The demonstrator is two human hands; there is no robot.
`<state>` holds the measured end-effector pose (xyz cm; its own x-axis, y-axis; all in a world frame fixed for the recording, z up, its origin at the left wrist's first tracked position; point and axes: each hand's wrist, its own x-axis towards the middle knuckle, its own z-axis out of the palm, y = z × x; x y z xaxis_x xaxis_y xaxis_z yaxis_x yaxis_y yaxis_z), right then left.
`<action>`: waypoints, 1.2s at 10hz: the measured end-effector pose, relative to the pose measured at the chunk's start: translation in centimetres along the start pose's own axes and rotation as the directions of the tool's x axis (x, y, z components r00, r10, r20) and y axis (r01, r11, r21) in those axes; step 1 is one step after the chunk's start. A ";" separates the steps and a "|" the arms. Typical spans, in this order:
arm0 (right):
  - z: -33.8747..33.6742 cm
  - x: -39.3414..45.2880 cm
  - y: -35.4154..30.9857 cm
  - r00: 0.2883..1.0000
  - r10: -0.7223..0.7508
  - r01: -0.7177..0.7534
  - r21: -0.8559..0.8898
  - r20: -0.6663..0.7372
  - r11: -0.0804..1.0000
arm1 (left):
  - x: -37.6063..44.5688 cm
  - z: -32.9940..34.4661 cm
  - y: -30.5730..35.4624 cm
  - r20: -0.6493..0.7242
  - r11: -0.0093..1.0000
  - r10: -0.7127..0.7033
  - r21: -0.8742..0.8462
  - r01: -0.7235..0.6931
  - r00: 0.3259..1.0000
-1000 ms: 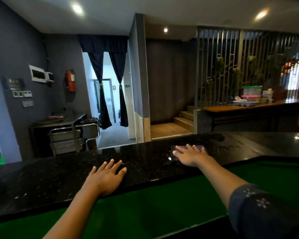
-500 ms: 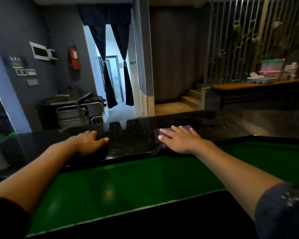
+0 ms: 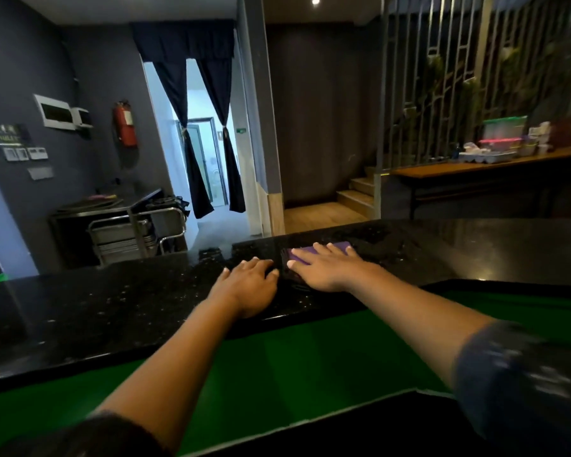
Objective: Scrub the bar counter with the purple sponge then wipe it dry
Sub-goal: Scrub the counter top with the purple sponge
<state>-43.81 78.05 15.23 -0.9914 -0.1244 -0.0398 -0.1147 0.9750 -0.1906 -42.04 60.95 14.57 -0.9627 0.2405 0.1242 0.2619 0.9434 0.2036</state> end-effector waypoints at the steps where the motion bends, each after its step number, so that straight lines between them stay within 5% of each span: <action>1: -0.3 -0.2 4.7 0.999 -0.044 0.045 -0.027 0.015 0.999 | 1.0 0.8 -1.1 0.007 0.999 0.006 0.034 -0.006 1.000; 4: -3.4 7.2 8.0 0.977 0.211 -0.209 -0.030 0.045 0.977 | 0.9 1.3 -1.4 -0.012 1.000 0.014 -0.002 -0.014 1.000; 6: -1.7 10.9 1.2 0.997 -0.010 0.013 -0.039 0.071 0.999 | 0.6 0.8 -1.0 0.016 1.000 -0.002 0.003 0.001 1.000; 7: -2.6 11.9 3.1 0.991 -0.077 0.077 0.000 0.108 0.997 | 0.3 0.6 -1.0 0.022 1.000 0.014 -0.004 -0.014 1.000; 10: -4.3 11.7 14.3 0.961 0.270 -0.272 0.037 0.052 0.961 | 0.8 1.0 -1.2 0.011 1.000 0.004 -0.008 -0.004 1.000; 12: -3.3 7.0 11.9 0.980 0.184 -0.189 0.060 0.073 0.980 | 1.1 0.9 -1.2 0.019 1.000 -0.011 0.005 0.011 1.000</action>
<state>-52.31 89.37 15.96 -0.9883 0.0441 -0.1462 0.0784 0.9682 -0.2378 -43.44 60.27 13.54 -0.9667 0.2341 0.1035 0.2508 0.9470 0.2006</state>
